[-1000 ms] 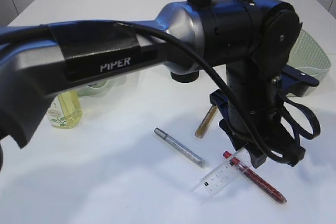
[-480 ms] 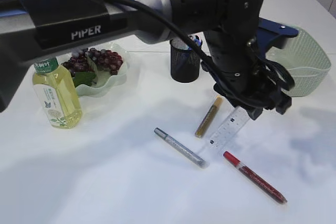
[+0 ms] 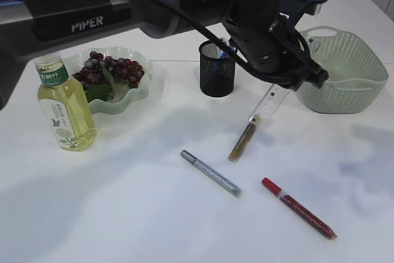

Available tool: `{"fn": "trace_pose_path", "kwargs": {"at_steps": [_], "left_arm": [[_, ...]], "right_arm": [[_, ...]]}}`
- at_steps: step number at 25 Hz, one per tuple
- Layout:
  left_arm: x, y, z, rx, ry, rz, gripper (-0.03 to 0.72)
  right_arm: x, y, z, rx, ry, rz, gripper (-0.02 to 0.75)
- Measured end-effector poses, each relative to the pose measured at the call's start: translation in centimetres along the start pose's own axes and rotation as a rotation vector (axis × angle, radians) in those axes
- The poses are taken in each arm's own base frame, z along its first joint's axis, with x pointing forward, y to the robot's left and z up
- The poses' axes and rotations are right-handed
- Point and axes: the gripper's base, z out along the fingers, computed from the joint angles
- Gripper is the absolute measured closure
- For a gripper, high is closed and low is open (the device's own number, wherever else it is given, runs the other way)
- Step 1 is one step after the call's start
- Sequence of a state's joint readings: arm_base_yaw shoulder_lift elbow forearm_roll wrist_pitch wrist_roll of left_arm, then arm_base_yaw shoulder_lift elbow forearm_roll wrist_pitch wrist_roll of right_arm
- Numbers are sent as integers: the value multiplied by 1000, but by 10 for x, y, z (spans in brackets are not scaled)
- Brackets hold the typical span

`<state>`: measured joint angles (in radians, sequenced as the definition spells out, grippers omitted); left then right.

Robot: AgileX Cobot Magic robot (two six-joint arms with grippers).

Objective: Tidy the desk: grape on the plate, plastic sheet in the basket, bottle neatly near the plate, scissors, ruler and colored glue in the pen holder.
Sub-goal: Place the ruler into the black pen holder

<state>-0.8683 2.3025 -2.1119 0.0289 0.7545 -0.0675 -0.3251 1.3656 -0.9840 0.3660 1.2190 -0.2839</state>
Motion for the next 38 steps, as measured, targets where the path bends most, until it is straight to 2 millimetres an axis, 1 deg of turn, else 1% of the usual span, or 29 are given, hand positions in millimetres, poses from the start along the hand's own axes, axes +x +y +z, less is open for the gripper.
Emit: {"fn": "trace_pose_path", "kwargs": {"at_steps": [4,8,11,23,30,33,35,38], "left_arm": [[-10,5,0,-22,-109,24,427],[-18,15,-2,-38,-197,24,427],[-25,27,-3,-59,-265,26,427],[-44,85,-15,-149,-518,17,424],[-47,115,-22,-196,-585,-2,425],[-46,123,-22,-207,-595,-8,425],[-44,127,-18,-212,-600,-11,425],[-39,129,-6,-211,-592,-12,425]], "right_arm": [[0,0,0,0,0,-6,427],[0,0,0,0,0,-14,427],[0,0,0,0,0,-19,426],[0,0,0,1,-4,-31,429],[-1,0,0,5,-16,-42,428],[-2,-1,0,8,-25,-46,428],[-3,-1,0,9,-29,-46,428],[-4,-1,0,12,-39,-48,428]]}}
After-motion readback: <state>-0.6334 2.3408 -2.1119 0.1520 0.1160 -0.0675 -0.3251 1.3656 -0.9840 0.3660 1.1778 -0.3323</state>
